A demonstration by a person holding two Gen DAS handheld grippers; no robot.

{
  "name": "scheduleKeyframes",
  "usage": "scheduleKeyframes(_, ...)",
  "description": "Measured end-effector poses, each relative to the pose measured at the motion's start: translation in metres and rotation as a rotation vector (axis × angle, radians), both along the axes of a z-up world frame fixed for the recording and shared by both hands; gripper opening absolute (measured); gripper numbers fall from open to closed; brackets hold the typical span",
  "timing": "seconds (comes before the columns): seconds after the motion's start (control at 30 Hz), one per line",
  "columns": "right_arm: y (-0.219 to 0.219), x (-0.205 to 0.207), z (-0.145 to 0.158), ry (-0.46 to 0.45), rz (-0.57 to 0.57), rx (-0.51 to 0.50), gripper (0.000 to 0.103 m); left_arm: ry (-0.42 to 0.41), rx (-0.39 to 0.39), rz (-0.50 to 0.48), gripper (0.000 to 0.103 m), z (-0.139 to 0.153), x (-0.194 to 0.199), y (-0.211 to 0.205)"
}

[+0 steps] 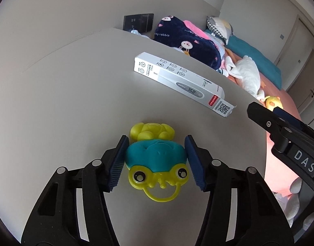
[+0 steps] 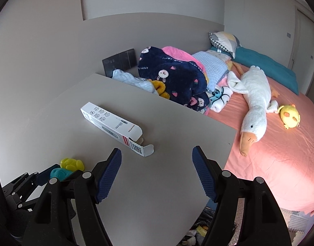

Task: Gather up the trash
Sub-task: 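Grasp the white box with the right tool while the left holds the frog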

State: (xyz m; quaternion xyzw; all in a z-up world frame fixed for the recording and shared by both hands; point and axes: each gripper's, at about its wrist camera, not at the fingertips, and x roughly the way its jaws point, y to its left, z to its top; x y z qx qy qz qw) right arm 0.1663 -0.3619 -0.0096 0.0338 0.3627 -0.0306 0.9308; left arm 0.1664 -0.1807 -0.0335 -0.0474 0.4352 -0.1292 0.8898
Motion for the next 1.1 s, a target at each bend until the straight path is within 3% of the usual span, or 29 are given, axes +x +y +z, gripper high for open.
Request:
scheduleKeyframes(0.33, 0.008, 0.046, -0.014, 0.064, 0.028, 0.007, 0.072, -0.058, -0.06, -0.003, 0.055, 0.006, -0.005, 0.012)
scheduleKeyframes(0.67, 0.016, 0.076, -0.033, 0.114, 0.046, 0.041, 0.072, -0.016, -0.088, 0.006, 0.055, 0.001, 0.002, 0.015)
scheduleKeyframes(1.1, 0.045, 0.098, -0.032, 0.106, 0.157, -0.131, 0.072, -0.012, -0.101, 0.003, 0.055, -0.001, 0.003, 0.016)
